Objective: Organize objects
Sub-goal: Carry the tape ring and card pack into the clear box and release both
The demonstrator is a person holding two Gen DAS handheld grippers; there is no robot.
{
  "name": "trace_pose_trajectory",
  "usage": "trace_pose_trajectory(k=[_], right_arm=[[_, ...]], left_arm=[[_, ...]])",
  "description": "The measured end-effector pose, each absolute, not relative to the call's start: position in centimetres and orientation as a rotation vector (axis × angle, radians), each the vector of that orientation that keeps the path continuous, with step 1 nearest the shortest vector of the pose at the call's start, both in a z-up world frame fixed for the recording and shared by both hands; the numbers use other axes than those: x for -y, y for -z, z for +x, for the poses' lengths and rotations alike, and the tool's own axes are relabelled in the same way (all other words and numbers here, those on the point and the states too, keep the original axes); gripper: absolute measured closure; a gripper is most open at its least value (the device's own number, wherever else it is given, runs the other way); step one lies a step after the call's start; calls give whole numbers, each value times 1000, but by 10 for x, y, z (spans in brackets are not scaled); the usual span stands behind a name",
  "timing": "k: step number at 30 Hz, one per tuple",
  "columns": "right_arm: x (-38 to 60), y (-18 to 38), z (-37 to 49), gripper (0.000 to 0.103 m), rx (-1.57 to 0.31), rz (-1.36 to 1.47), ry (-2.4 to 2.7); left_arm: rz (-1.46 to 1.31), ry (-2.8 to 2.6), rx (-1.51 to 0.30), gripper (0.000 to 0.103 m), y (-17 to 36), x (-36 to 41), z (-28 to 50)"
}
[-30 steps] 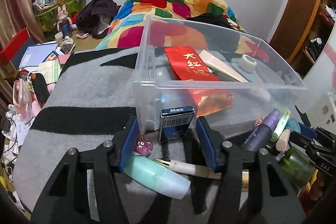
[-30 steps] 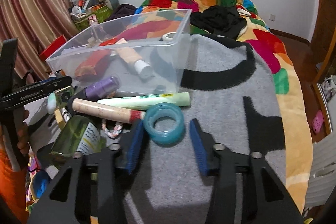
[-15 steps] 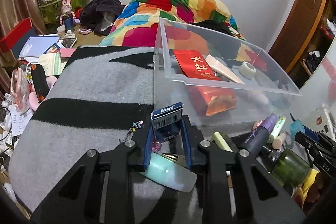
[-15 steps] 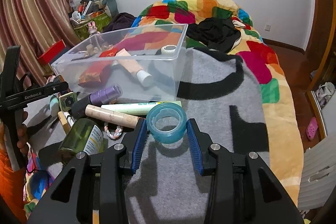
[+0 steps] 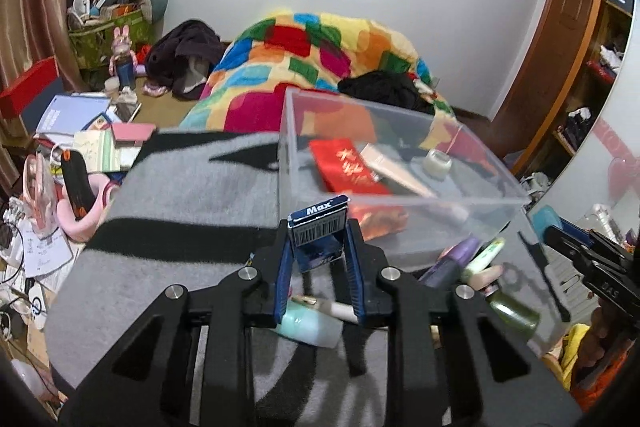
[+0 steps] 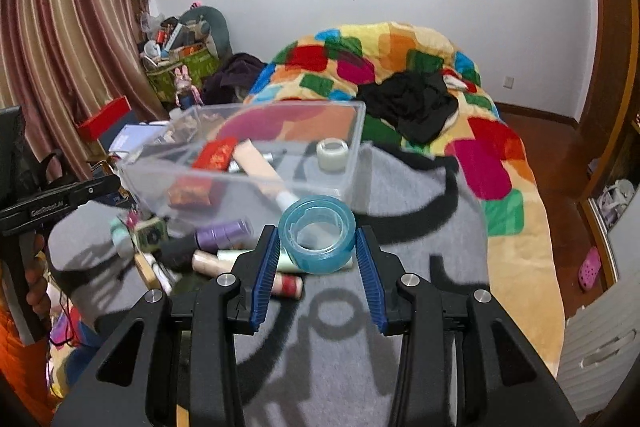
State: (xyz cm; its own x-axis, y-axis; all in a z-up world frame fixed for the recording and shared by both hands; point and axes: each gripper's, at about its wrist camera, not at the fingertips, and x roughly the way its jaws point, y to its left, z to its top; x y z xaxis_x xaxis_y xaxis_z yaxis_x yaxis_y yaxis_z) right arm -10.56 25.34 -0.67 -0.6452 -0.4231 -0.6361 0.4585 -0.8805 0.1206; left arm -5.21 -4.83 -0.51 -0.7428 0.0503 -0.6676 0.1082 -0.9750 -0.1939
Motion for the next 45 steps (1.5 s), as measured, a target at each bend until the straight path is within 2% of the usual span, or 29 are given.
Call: trace_pose_trajectory(k=[11,21,33,36,38,41,43,45], right_arm=[[-220,-8,-137,67,-80,910,2464],[-189,1,-169,67,-145,979,2458],[-159,19,-182,66,-225,1052,2403],[-158,17,-179,66,-237,1040,2404],[-158,15,-176,62,-238,1036,2400],[-160,10,-170,54,-249,1014,2409],[-162,7,-166,53,-254,996,2411],[-163,4,-161,52,-255,980,2411]], left_arm=[[1084,2935,-300,78,-19,39,-84],[1179,2908,-247,78,-4,34,-126],[1271,2916,-235,78,11,24,-139],[1283,2923,-242,72,11,22,-137],[1274,2930,-247,59,9,21,-135],[1247,2944,-228,56,3,18,-129],[1236,2958,-212,54,-1,16,-123],[1223,2965,-202,47,-5,16,-119]])
